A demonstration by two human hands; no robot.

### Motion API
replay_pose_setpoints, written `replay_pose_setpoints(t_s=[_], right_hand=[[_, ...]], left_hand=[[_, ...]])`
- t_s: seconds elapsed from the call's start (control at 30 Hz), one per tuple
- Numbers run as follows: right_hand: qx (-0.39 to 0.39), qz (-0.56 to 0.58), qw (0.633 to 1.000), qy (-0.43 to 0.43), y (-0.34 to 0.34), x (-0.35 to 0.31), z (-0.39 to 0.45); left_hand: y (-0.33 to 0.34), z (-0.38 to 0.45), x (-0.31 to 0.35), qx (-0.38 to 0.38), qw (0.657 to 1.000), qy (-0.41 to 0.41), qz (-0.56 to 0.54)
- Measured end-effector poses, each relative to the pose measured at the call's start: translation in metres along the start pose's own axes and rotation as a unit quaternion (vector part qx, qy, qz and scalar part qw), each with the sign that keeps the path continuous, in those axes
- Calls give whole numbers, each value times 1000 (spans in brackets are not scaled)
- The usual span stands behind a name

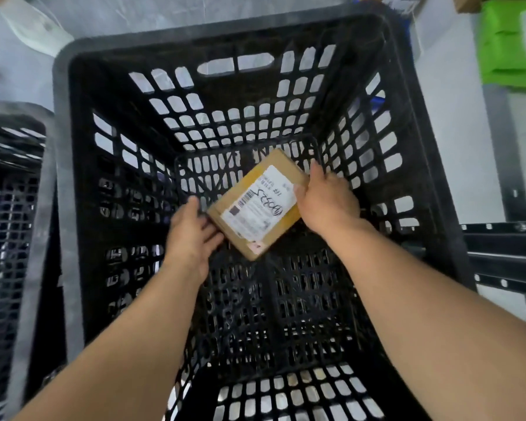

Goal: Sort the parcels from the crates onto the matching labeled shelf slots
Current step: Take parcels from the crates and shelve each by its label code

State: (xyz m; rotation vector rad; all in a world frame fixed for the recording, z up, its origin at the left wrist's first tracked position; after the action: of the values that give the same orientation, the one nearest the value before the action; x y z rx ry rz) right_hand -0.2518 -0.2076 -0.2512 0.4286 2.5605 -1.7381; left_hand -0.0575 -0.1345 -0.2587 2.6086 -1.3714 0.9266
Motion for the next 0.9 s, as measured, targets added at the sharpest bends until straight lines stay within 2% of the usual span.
replay_pose_setpoints(t_s=[0.07,0.13,0.2,0.27,0.37,0.5,0.57,0.67,0.8,0.9], right_hand=[[-37,-45,998,7,6,3,-12],[-33,-60,997,22,7,7,-17],[-21,-31,999,12,6,7,-15],[-57,8,998,-39,6,0,-13],[-86,7,993,-75,7,-6,-15],[-51,-40,998,-14,6,3,-28],[-58,-18,998,-3,12,8,-37],[-111,111,988,11,22,13,-44],[-189,312,928,80,35,18,-56],[-209,369,901,94,47,20,-65]], left_hand=[[-2,3,5,19,998,32,-51],[-3,2,0,38,999,37,-8],[-4,2,-11,46,998,16,37],[-4,0,-19,26,998,-26,42],[-1,-7,-18,-21,999,-41,-22],[-2,-9,-4,-29,990,27,-136],[-5,-8,-5,-23,995,64,-69],[-8,-11,-18,-37,989,98,105],[-4,-14,-36,-104,963,124,215],[-4,-7,-43,-130,939,170,270]])
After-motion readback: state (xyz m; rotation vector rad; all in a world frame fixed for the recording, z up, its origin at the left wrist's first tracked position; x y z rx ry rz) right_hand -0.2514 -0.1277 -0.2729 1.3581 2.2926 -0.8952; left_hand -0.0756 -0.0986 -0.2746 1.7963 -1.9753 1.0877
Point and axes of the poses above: each hand's wrist, its own z-axis towards the middle knuckle, its own y-axis out of the palm, x = y × z, the point moved 3 cm from there along z, towards the middle knuckle, and after that the axes turned 11 degrees about x, right-handed, at the moved point
